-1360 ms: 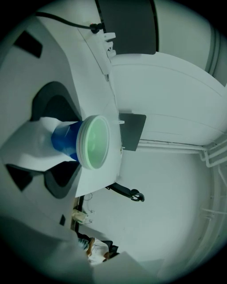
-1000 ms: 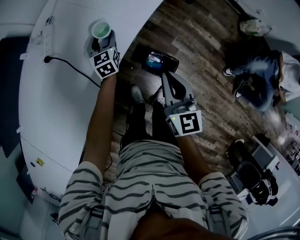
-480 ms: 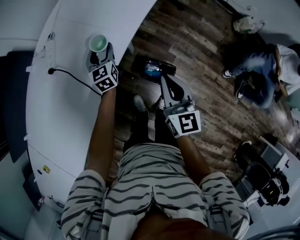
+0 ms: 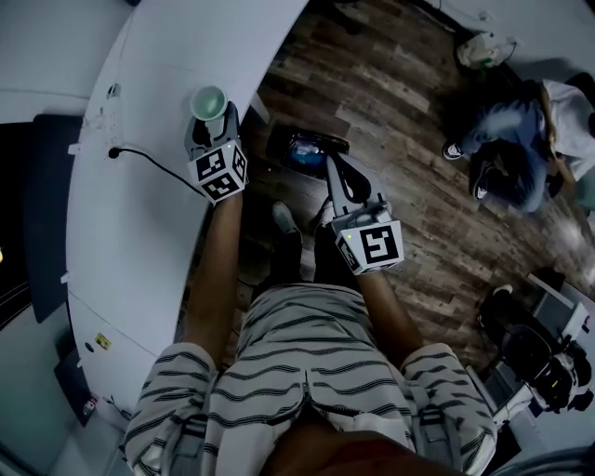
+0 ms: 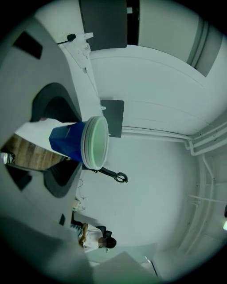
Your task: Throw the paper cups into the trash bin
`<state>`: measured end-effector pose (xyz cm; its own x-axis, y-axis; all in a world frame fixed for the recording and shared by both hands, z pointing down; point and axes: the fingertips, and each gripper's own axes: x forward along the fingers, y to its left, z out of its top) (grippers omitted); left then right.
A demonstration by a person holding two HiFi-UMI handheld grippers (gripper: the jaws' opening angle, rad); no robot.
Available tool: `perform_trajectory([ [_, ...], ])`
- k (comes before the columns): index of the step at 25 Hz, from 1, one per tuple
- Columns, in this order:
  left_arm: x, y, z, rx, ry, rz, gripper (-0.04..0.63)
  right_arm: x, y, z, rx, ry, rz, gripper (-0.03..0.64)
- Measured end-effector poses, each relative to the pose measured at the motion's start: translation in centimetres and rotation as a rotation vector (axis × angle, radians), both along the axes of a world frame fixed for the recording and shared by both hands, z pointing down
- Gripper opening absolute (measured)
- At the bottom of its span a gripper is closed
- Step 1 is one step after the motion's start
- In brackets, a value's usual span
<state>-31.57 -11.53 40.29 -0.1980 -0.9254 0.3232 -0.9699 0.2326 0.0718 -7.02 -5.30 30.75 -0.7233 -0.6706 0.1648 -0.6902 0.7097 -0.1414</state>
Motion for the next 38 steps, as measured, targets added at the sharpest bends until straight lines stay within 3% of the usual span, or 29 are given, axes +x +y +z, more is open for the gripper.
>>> perform_trajectory([
  [12,6.5,0.6,-5.3,0.049,-0.036,0.095,0.281,4.4,0.0,-2.3,0.022,-0.016,0.044,0.009],
  [38,16.6,3.0,-13.1,0.139,-0.018,0.311,0.281,9.4,-0.9,-6.8,0.098,-0.051,0.168,0.009],
])
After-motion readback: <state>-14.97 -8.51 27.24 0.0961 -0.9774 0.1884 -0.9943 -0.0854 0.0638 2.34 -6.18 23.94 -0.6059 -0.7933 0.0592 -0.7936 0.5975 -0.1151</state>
